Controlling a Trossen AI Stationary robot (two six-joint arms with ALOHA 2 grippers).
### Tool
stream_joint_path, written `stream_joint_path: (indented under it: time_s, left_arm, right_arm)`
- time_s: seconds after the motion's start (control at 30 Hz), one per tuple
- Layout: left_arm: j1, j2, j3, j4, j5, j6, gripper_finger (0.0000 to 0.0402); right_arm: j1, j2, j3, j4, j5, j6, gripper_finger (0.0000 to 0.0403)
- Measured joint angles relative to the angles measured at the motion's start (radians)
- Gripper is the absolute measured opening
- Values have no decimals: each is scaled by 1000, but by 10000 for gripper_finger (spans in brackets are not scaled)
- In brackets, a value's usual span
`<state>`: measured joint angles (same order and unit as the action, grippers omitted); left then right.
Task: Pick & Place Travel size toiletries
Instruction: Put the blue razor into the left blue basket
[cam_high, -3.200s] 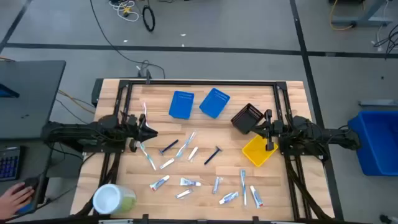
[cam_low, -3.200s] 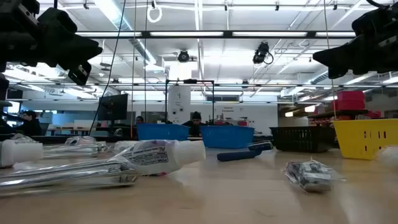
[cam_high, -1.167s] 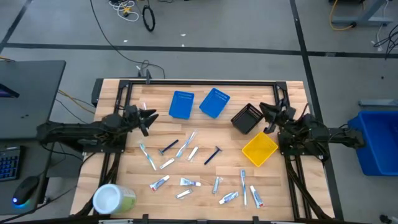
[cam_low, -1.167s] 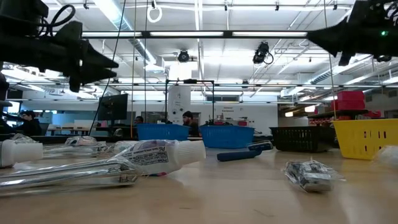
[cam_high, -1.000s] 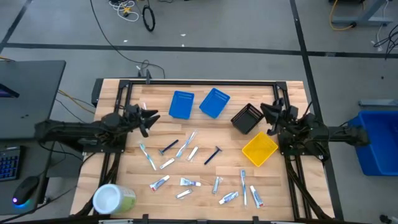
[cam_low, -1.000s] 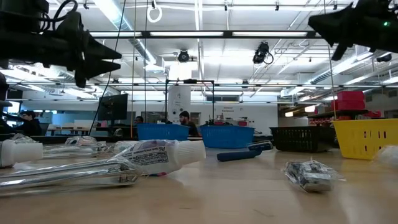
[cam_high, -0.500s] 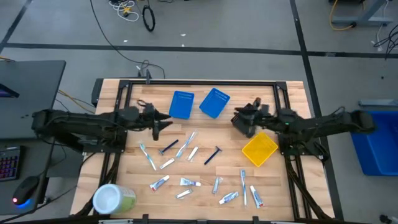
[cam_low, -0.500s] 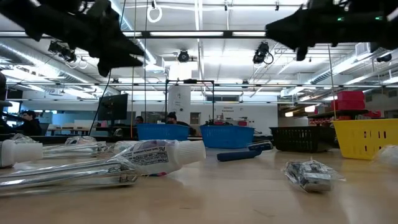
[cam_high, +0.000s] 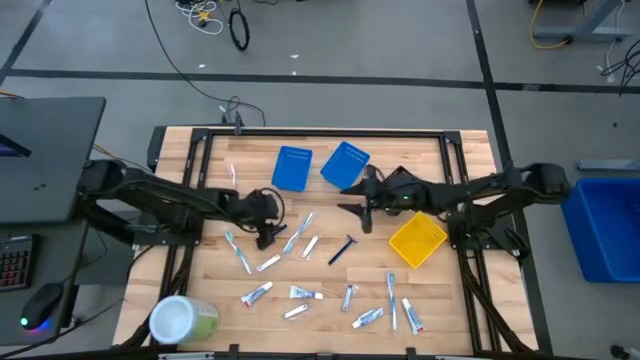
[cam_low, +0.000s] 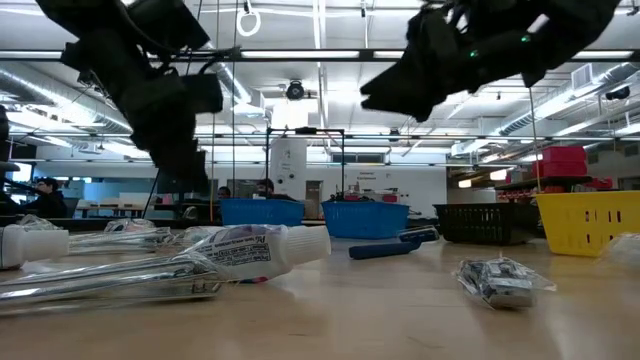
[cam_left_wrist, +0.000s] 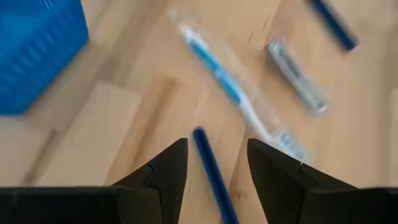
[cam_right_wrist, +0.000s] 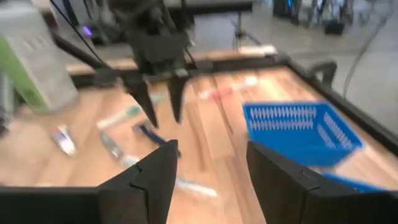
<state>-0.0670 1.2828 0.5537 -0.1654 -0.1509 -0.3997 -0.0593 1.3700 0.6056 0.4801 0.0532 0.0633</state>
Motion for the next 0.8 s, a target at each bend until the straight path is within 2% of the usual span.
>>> stream_joint_path:
  time_s: [0.17, 0.5, 0.6, 0.8]
  left_arm:
    - [-39, 98, 1, 14, -28, -16, 176]
    - [-59, 197, 2, 25, -56, -104, 168]
    - [-59, 201, 3, 23, -53, -102, 148]
    - [-54, 201, 3, 18, -29, -117, 78]
  right_arm:
    - [0, 60, 35, -36, 31, 0, 210]
    - [-1, 66, 37, -29, 23, -1, 198]
    - [-1, 66, 37, -28, 23, -1, 192]
    - [-1, 66, 37, -29, 23, -1, 183]
